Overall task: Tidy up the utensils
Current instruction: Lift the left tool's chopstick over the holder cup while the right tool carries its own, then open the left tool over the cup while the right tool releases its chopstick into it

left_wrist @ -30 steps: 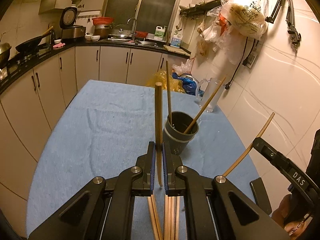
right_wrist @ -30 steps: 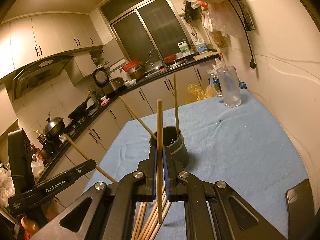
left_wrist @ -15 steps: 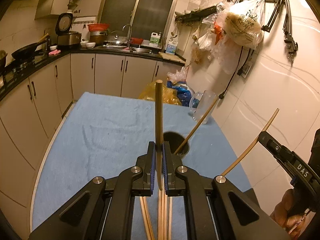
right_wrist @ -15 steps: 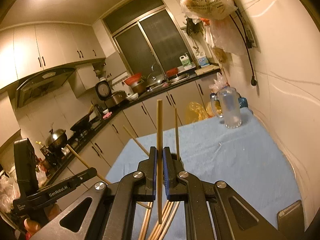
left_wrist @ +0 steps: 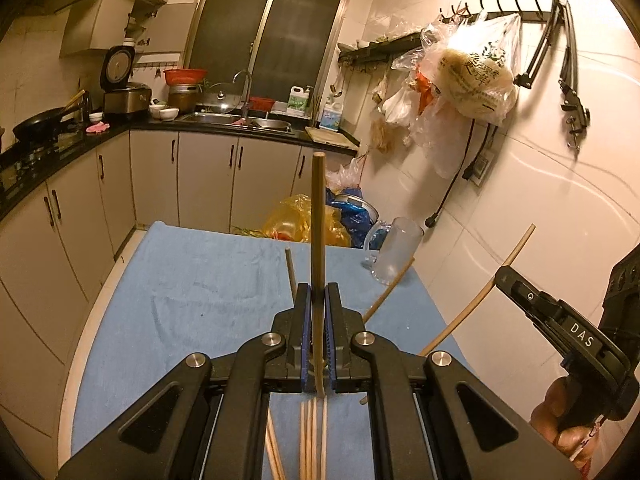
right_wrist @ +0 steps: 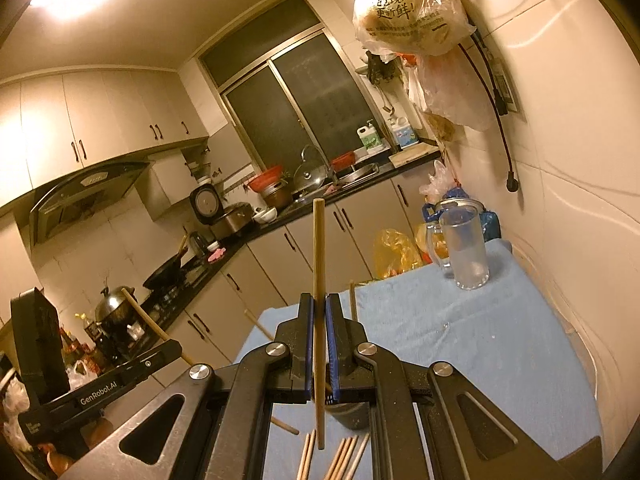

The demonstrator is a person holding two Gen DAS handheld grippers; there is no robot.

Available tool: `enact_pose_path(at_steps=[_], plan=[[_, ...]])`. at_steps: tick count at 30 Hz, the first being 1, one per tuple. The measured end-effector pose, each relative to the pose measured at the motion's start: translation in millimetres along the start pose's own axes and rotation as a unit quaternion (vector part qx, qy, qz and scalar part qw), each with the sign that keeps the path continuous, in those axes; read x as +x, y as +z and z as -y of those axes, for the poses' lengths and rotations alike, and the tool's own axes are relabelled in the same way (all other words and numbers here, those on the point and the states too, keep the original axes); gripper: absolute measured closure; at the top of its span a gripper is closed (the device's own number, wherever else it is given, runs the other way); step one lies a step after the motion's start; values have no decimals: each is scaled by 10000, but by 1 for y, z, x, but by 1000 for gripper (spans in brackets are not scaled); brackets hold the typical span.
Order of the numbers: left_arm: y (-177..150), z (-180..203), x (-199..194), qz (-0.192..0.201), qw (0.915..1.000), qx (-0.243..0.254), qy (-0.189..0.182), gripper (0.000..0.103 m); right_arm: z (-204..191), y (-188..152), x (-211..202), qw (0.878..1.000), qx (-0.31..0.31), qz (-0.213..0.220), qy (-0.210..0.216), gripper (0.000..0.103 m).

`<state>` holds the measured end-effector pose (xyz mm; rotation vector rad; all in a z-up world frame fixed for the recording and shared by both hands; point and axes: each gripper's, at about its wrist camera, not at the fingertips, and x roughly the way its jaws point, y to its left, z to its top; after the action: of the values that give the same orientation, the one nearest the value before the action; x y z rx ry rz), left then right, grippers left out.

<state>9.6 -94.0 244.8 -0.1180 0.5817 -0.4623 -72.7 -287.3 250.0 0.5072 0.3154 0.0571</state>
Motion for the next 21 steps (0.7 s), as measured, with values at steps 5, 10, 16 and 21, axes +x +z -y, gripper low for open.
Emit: enact_pose_path(at_steps=[5, 10, 16, 21], plan=[[14, -1, 15, 15, 10000, -45, 11, 97, 1, 12, 17, 9999, 29, 57, -77, 97], [24, -1, 32, 81, 9999, -55, 75, 97, 2, 20, 35, 9998, 28, 106, -153, 97], [22, -8, 61, -139, 9998, -167, 28, 97, 9, 16, 60, 9995, 2, -30, -309, 97], [12, -12, 85, -367, 9992, -180, 30, 97, 20, 5, 80, 9988, 57, -260, -401, 97]])
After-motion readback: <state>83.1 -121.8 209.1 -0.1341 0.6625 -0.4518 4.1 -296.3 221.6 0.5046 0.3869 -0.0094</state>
